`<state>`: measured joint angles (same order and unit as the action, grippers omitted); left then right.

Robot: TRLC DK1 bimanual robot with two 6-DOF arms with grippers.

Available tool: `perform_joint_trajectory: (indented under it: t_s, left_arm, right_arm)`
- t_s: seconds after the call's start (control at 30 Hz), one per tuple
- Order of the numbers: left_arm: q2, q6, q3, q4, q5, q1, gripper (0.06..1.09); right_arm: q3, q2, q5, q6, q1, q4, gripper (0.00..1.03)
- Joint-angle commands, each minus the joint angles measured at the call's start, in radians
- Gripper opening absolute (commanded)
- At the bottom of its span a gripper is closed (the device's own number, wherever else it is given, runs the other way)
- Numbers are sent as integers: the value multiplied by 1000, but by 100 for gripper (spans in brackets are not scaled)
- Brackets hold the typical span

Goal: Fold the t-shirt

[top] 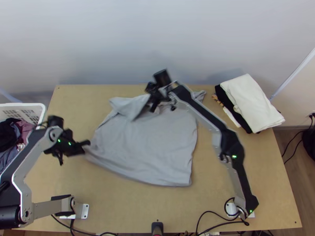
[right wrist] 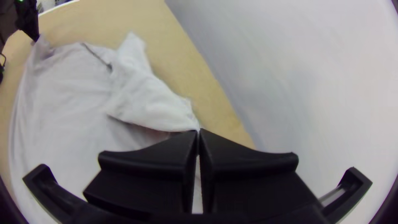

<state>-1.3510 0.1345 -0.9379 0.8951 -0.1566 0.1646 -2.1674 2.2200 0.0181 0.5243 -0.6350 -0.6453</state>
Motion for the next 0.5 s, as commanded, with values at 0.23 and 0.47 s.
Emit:
perform_joint_trajectory:
  t_s: [0.23, 0.47]
  left_arm:
    - [70, 53, -210, -94, 111, -11, 10]
    - [35, 56, -437, -104, 216, -48, 10]
  right_arm:
    - [370, -450, 13, -170, 173, 26, 3]
    - [406, -615, 13, -198, 319, 21, 3]
